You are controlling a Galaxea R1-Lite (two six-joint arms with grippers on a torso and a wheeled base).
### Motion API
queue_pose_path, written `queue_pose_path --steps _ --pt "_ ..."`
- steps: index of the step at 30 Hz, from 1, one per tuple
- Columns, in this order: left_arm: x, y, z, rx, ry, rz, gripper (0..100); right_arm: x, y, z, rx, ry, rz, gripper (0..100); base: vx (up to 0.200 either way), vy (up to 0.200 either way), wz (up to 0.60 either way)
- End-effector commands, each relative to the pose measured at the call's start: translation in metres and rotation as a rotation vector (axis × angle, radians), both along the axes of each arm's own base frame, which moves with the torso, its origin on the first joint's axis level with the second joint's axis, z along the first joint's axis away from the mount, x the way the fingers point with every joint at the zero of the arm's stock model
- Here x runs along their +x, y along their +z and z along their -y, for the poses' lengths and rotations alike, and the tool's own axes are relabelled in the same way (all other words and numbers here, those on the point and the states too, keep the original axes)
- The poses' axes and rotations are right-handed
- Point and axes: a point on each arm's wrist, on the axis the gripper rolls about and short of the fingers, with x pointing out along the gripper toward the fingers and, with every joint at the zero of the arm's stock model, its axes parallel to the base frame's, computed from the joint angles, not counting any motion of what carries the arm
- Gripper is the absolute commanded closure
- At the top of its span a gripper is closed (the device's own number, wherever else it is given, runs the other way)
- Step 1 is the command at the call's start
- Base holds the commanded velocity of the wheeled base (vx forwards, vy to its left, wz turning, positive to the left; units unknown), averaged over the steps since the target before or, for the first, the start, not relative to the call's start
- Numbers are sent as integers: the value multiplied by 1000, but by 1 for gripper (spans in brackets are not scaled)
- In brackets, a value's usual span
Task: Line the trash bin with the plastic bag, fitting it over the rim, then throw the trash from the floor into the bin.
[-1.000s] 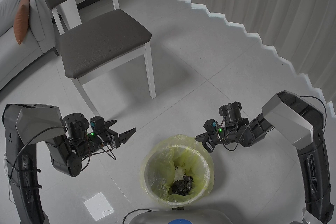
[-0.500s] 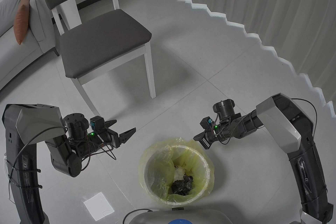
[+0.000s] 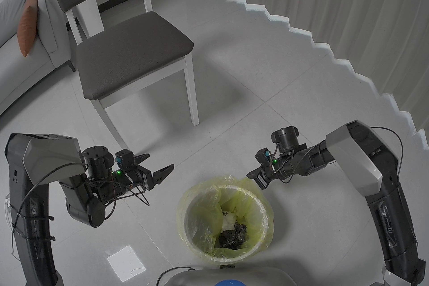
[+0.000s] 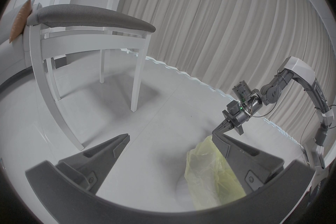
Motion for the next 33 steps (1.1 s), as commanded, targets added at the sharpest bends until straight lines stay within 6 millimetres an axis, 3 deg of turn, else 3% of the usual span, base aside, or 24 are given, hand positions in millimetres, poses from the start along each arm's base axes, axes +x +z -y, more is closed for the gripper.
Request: queue_pose_path --steps 1,4,9,15,21,22,24,25,28,29,31,33 --pt "2 3 -1 -4 2 13 0 -9 65 27 15 -37 86 100 0 0 0" --pt "2 6 0 -6 0 23 0 -16 87 37 20 -51 111 100 0 0 0" --pt "4 14 0 -11 7 53 0 -45 129 61 24 -99 151 100 0 0 0" --pt "-16 46 -3 -48 27 131 0 -113 197 81 51 -217 316 100 0 0 0" --pt "-70 90 -13 -59 73 180 0 -189 266 97 140 -488 573 100 0 0 0" --pt "-91 102 -18 -62 107 197 0 -217 280 105 201 -554 640 100 0 0 0" --pt "-93 103 -18 -62 108 199 0 -220 281 106 206 -558 645 100 0 0 0" --pt "-116 113 -23 -61 145 212 0 -256 292 119 274 -602 696 100 0 0 0" --pt "-157 129 -32 -71 192 259 0 -315 293 141 334 -655 763 100 0 0 0" --pt "-157 129 -32 -71 192 259 0 -315 293 141 334 -655 763 100 0 0 0" --pt "-200 141 -40 -87 200 319 0 -366 282 158 361 -711 840 100 0 0 0" --pt "-214 147 -41 -93 200 350 0 -387 277 161 385 -720 872 100 0 0 0"
